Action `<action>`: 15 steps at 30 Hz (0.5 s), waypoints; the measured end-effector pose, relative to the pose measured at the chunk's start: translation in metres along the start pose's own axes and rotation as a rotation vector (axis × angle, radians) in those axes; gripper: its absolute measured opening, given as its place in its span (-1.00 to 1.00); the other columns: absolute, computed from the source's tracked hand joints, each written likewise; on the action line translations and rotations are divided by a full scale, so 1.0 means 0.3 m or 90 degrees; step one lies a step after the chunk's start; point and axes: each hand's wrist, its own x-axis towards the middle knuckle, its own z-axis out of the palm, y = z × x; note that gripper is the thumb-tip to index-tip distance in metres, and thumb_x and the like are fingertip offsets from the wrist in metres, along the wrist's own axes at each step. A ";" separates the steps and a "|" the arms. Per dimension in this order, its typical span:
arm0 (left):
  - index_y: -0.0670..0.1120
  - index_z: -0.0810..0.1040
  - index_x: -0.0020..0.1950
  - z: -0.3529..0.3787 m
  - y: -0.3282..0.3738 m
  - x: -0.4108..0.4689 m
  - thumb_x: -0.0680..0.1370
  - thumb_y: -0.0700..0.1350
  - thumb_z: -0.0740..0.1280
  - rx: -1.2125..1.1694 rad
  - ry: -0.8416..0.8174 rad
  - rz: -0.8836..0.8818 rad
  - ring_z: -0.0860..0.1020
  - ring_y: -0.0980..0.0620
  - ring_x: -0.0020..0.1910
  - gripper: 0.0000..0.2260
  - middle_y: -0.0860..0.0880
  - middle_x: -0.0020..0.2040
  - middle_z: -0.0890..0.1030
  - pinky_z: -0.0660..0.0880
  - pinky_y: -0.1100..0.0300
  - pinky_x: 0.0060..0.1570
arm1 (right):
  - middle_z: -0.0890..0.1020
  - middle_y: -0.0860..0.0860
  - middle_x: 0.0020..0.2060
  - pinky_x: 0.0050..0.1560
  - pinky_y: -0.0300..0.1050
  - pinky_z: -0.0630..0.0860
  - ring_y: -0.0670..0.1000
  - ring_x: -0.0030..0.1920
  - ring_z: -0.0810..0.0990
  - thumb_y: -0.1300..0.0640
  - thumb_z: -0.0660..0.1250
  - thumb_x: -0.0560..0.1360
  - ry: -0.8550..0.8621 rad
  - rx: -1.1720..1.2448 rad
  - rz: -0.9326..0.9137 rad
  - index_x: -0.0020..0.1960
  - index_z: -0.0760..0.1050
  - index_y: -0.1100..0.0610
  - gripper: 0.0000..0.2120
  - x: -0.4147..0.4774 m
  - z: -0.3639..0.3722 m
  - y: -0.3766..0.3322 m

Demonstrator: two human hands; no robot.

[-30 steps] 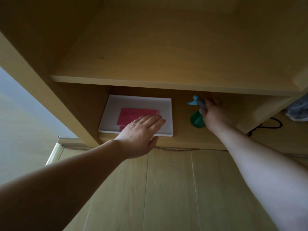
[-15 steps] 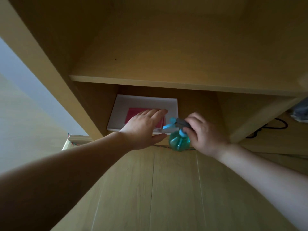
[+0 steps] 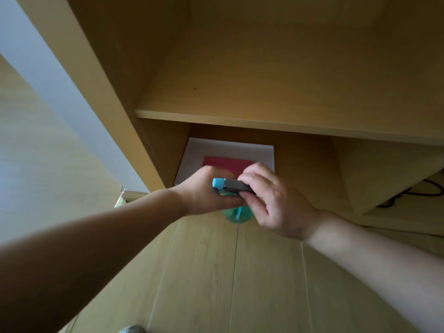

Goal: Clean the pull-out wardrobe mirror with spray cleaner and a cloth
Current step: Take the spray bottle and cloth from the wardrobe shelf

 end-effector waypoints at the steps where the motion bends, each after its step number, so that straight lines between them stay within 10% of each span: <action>1: 0.08 0.58 -0.15 0.000 -0.001 -0.002 0.43 -0.10 0.51 -0.001 0.014 0.009 0.60 0.21 -0.27 -0.86 0.14 -0.24 0.62 0.53 0.32 -0.29 | 0.52 0.14 -0.01 -0.07 -0.06 0.52 0.07 -0.06 0.53 0.20 0.22 0.55 0.001 0.002 -0.003 0.11 0.52 0.31 -0.78 0.004 0.007 0.001; 9: -0.09 0.65 -0.07 -0.005 -0.021 -0.023 0.42 -0.11 0.52 -0.050 0.091 -0.002 0.63 0.15 -0.25 -0.85 0.07 -0.21 0.66 0.58 0.19 -0.25 | 0.48 0.11 0.02 -0.04 -0.12 0.51 0.00 -0.02 0.49 0.10 0.21 0.58 0.041 0.067 0.018 0.15 0.48 0.31 -0.71 0.015 0.043 0.022; 15: 0.02 0.64 0.06 -0.038 -0.053 -0.060 0.44 -0.13 0.50 -0.095 0.057 -0.012 0.62 0.32 -0.13 -0.79 0.27 -0.15 0.63 0.51 0.46 -0.14 | 0.48 -0.01 0.02 0.00 -0.10 0.49 -0.07 0.01 0.49 -0.09 0.03 0.63 0.097 0.078 0.122 0.14 0.51 0.25 -0.54 0.007 0.097 0.124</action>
